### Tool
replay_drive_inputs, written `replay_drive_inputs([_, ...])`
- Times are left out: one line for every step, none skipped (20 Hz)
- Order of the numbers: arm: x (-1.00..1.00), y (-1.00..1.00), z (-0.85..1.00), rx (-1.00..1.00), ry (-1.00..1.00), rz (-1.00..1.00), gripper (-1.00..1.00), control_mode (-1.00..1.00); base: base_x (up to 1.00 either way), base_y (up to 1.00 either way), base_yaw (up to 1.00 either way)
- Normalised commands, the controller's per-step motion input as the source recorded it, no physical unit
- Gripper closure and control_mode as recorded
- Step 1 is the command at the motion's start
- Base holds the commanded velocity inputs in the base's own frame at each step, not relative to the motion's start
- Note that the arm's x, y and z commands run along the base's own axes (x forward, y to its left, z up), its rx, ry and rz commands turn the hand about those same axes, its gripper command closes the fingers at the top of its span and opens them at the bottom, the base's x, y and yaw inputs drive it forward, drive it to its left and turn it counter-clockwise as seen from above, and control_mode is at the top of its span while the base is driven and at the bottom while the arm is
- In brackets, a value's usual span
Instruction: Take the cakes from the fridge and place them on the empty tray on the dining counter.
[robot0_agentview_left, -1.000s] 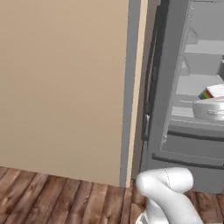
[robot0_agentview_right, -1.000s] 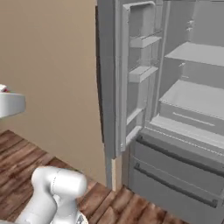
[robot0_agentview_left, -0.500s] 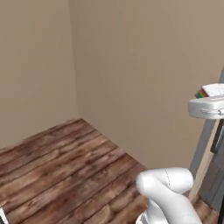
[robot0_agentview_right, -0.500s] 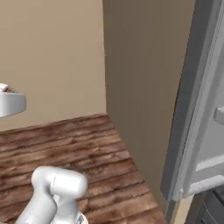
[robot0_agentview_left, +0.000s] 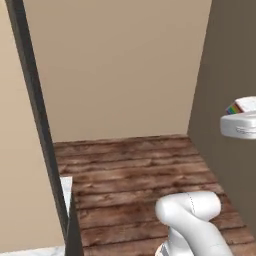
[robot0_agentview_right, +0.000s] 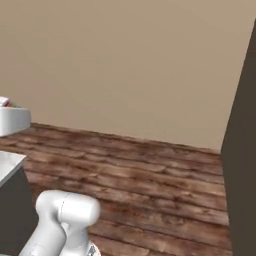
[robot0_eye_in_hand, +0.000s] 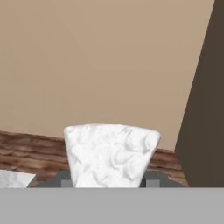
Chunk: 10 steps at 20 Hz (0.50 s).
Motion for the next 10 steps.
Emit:
replay_drive_inputs([0.00, 0.00, 0.00, 0.00, 0.00, 0.00, 1.00, 1.00, 1.00, -0.53, 0.39])
replay_drive_inputs([0.00, 0.00, 0.00, 0.00, 0.00, 0.00, 1.00, 1.00, 1.00, -0.40, 0.32])
replay_drive_inputs([0.00, 0.00, 0.00, 0.00, 0.00, 0.00, 1.00, 1.00, 1.00, -0.13, 0.21])
replay_drive_inputs([0.00, 0.00, 0.00, 0.00, 0.00, 0.00, 1.00, 1.00, 1.00, -0.01, 0.17])
replay_drive_inputs([0.00, 0.00, 0.00, 0.00, 0.00, 0.00, 1.00, 1.00, 1.00, 0.00, 0.13])
replay_drive_inputs([0.00, 0.00, 0.00, 0.00, 0.00, 0.00, 1.00, 1.00, 1.00, 0.00, 0.14])
replay_drive_inputs([0.00, 0.00, 0.00, 0.00, 0.00, 0.00, 1.00, 1.00, 1.00, 0.00, 0.15])
replay_drive_inputs([0.00, 0.00, 0.00, 0.00, 0.00, 0.00, 1.00, 1.00, 1.00, 0.00, 0.16])
replay_drive_inputs([0.00, 0.00, 0.00, 0.00, 0.00, 0.00, 1.00, 1.00, 1.00, 0.01, 0.17])
replay_drive_inputs([0.00, 0.00, 0.00, 0.00, 0.00, 0.00, 1.00, 1.00, 1.00, 0.00, 0.20])
